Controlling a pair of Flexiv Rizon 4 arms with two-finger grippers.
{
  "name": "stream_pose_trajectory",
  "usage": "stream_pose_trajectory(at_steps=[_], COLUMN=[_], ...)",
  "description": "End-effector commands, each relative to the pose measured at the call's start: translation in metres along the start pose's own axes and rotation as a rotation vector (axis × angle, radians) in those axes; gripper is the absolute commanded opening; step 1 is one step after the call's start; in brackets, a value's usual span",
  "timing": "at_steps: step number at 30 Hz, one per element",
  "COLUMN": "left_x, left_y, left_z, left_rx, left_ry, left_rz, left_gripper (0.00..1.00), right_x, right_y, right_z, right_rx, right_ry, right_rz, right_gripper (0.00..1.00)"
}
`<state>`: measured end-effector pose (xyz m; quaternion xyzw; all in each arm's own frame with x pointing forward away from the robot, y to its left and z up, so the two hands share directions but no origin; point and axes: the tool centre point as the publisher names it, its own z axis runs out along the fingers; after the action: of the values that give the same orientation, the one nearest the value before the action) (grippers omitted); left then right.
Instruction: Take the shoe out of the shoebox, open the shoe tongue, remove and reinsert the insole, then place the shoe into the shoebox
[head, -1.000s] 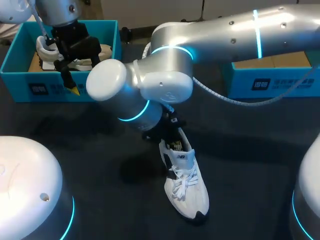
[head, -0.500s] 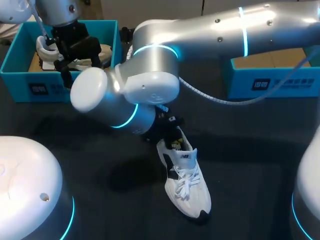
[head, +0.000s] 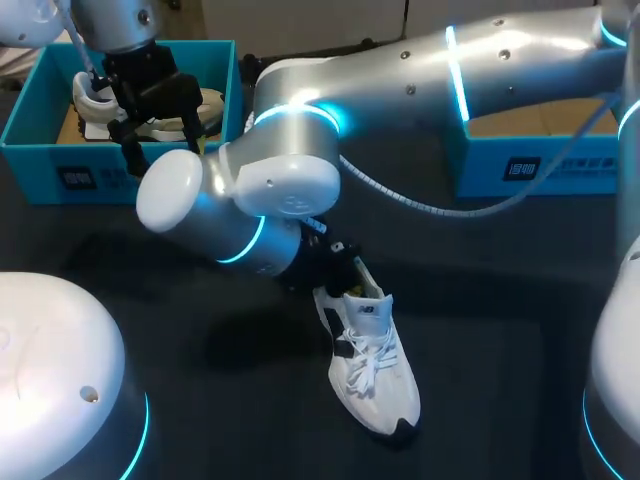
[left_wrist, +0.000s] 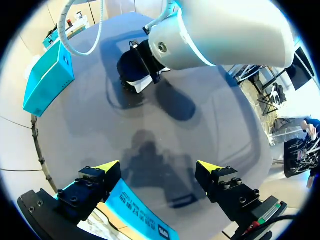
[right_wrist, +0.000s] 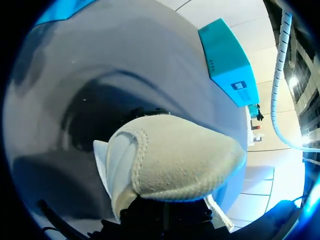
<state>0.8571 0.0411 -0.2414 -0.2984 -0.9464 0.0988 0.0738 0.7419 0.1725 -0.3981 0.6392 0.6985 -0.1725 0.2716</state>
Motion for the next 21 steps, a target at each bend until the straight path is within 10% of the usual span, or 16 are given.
stream_pose_trajectory(at_steps=[1,9,21], left_x=[-0.001,-0.001,-0.001], left_y=[0.001,0.001,0.001], left_z=[0.000,0.000,0.000], left_rx=[0.000,0.000,0.000], left_ry=[0.002,0.002,0.002], left_rz=[0.001,0.001,0.001], left_gripper=[1.00,1.00,1.00], right_x=[-0.003,-0.025,-0.020], right_y=[-0.011,-0.012,0.002], right_z=[-0.007,-0.032,-0.009], right_rx=[-0.024,-0.096,-0.104], right_ry=[0.045,0.025,0.133], right_rz=[0.061,0.077,0.083], right_gripper=[0.00,0.00,0.00])
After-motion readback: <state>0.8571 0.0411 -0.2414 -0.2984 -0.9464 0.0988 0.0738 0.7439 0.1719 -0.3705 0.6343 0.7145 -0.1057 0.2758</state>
